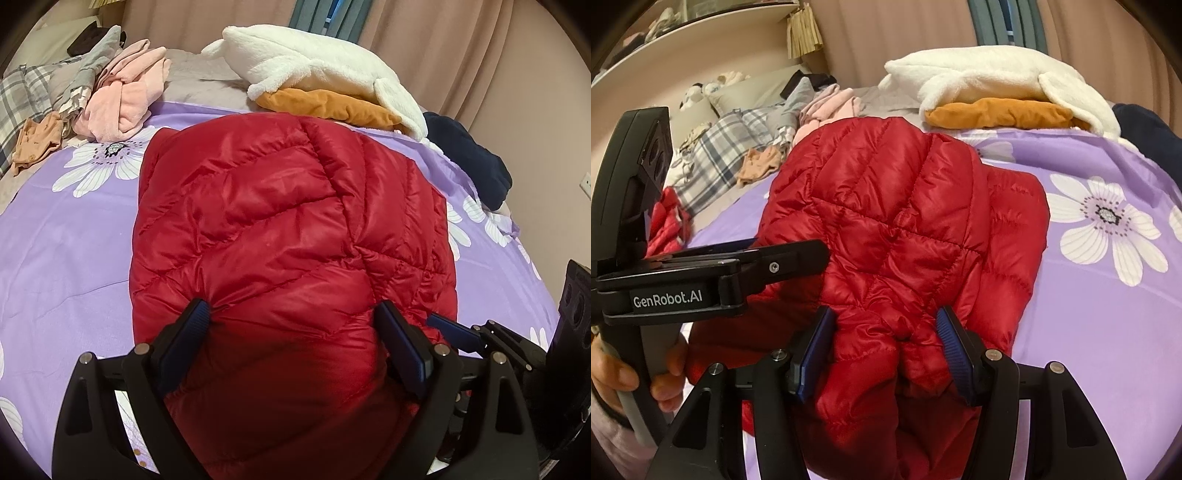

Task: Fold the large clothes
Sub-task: 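Lay the bundle back on the bed and press it with both grippers, then open both grippers and pull them back from the folded jacket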

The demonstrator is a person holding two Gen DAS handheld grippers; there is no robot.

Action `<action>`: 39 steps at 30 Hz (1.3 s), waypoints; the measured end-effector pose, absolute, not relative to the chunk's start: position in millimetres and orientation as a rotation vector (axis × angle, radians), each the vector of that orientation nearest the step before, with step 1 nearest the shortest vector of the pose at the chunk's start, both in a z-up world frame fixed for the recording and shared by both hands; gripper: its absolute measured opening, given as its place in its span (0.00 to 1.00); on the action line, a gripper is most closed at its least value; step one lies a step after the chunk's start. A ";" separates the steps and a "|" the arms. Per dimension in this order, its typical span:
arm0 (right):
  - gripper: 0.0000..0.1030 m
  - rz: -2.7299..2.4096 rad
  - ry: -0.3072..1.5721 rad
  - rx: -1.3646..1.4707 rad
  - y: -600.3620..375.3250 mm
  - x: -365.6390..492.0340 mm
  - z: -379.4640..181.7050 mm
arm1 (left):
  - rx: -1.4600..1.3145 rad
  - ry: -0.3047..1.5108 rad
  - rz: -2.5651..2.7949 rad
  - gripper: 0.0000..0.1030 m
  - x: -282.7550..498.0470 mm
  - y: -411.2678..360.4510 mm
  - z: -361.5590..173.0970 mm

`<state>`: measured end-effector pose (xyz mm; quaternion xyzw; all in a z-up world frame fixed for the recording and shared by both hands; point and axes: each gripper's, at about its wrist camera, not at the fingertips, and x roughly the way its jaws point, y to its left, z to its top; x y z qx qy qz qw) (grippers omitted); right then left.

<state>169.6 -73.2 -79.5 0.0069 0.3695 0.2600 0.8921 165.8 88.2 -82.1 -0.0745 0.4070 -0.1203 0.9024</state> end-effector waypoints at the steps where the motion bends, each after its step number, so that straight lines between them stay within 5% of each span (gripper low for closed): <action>1: 0.58 0.540 0.768 0.016 -73.3 169.9 -79.7 | -0.150 0.842 -0.248 0.89 165.8 87.5 -82.5; 24: 0.58 0.526 0.785 0.120 -90.2 164.0 -73.0 | -0.176 0.821 -0.181 0.74 95.8 106.0 -78.3; 39: 0.58 0.522 0.838 0.153 -94.0 164.0 -78.2 | -0.155 0.874 -0.173 0.76 97.1 102.5 -93.6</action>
